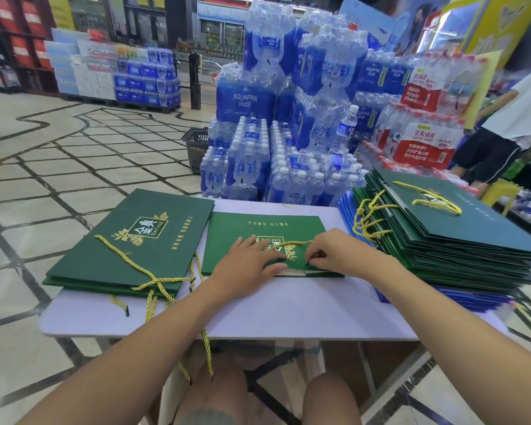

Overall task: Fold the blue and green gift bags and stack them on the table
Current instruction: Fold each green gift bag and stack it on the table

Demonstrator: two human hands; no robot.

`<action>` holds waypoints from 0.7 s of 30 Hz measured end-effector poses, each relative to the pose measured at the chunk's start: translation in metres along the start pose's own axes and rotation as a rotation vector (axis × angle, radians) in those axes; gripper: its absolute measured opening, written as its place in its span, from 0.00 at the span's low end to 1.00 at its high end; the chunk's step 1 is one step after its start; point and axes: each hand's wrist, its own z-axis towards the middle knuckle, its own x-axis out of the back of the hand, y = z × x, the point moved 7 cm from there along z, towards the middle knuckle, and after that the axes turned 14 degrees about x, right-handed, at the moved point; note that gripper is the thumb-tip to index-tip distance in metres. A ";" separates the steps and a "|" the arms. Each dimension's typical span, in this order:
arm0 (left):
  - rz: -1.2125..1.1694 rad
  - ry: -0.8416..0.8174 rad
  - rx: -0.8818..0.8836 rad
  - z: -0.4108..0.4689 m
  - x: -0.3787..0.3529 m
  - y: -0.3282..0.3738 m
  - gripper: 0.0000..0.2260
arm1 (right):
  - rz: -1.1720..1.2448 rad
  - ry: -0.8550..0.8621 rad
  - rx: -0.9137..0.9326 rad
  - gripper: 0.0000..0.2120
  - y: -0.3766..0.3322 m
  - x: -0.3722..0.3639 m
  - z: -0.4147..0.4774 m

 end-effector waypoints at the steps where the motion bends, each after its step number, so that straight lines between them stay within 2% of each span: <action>1: -0.007 -0.002 0.001 0.000 0.000 0.000 0.21 | -0.017 -0.015 0.008 0.09 -0.002 0.001 0.001; 12: -0.038 -0.015 0.007 0.002 0.001 0.000 0.20 | -0.248 -0.180 0.112 0.10 -0.026 0.002 0.015; 16: -0.055 -0.019 0.007 0.005 -0.002 -0.003 0.22 | -0.145 -0.017 -0.019 0.11 -0.015 0.011 0.005; 19: -0.088 -0.018 0.015 0.011 -0.006 -0.007 0.26 | -0.206 0.016 -0.027 0.11 -0.012 0.007 -0.005; 21: -0.141 -0.014 0.038 0.014 -0.008 -0.012 0.27 | -0.143 0.122 -0.028 0.11 -0.015 0.004 -0.013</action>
